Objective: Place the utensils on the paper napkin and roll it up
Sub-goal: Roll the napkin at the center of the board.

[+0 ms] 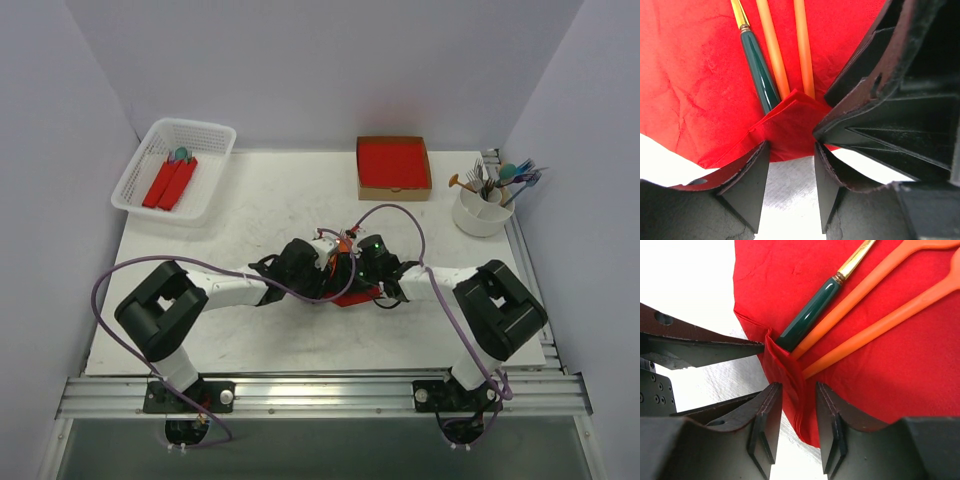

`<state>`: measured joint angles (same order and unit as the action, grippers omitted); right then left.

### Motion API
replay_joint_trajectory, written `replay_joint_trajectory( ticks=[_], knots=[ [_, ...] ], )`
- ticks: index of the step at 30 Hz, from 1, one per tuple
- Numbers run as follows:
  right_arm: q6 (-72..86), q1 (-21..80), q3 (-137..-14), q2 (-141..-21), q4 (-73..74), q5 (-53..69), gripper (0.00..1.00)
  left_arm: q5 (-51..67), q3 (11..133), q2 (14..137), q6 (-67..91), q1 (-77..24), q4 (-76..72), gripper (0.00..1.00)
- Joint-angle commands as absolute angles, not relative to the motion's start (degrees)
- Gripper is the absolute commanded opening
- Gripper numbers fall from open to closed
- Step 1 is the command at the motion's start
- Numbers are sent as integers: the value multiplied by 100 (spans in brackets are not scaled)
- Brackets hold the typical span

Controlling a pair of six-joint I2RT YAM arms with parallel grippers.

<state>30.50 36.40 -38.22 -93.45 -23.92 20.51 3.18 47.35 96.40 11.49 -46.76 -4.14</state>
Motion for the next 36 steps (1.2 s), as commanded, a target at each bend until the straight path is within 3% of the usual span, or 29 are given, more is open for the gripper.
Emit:
replay_joint_trajectory(
  ticks=[1, 23, 36],
  knots=[
    [3094, 3595, -3938, -9080, -2145, 1863, 34, 237, 4922, 9695, 1169, -4693, -563, 50],
    [3269, 2945, -3577, -7331, -317, 712, 45, -220, 5317, 9791, 879, -4966, -202, 54],
    [3480, 2918, -3551, -7610, 465, 256, 47, -167, 5291, 9756, 852, -4966, -176, 53]
  ],
)
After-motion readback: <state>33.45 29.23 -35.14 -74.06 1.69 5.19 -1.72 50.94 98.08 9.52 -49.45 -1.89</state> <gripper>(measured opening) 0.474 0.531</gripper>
